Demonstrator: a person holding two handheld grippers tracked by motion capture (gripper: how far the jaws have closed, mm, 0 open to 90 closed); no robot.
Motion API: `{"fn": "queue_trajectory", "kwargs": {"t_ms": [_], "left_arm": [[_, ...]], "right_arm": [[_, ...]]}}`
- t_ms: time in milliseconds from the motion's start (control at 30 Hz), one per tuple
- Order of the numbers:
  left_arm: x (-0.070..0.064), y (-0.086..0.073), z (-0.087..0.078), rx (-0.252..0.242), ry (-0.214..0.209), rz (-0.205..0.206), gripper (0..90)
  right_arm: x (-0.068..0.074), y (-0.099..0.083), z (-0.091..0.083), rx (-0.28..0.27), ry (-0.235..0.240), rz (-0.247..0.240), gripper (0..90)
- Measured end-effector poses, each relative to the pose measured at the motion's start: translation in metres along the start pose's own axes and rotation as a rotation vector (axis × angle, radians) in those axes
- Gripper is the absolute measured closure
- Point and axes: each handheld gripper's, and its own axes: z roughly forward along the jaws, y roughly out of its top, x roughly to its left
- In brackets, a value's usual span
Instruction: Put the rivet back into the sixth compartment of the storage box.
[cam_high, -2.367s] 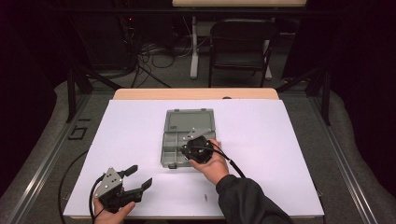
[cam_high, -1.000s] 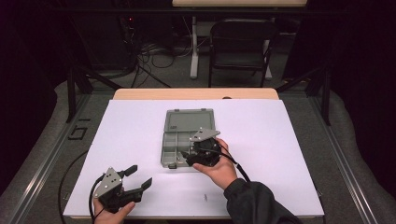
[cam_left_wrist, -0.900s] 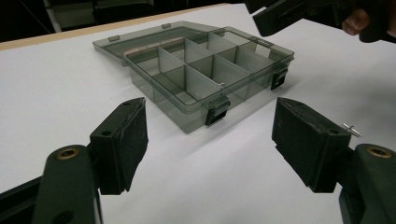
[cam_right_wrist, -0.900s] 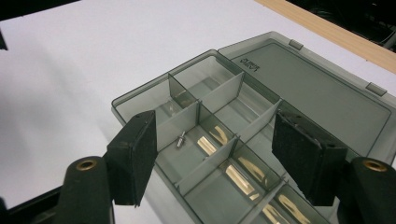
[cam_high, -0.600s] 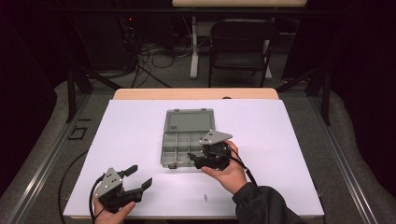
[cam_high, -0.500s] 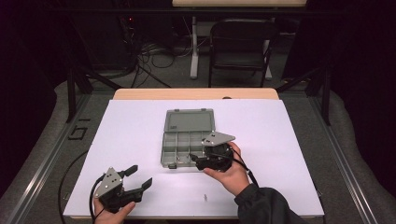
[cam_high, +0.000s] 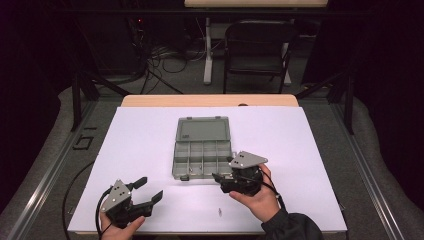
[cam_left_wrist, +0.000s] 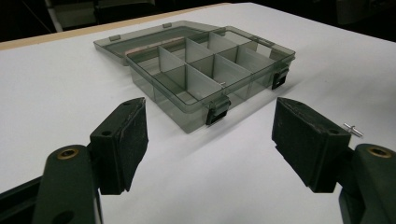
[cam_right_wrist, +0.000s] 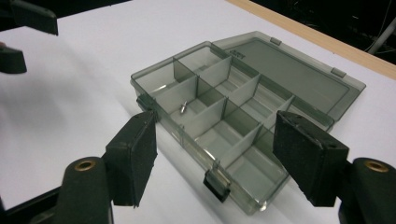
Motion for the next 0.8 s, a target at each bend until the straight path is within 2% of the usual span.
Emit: {"fn": "queue_trajectory", "kwargs": {"t_ms": [300, 533, 800], "left_arm": [[0.000, 0.000, -0.001, 0.006, -0.001, 0.001, 27.1], [0.000, 0.000, 0.000, 0.007, -0.001, 0.000, 27.2], [0.000, 0.000, -0.001, 0.004, -0.001, 0.002, 27.2]], "right_arm": [[0.003, -0.021, -0.016, -0.003, -0.007, 0.032, 30.7], [0.011, -0.037, -0.024, 0.002, -0.016, 0.018, 31.0], [0.016, -0.050, -0.024, 0.006, -0.015, 0.018, 32.2]]}}
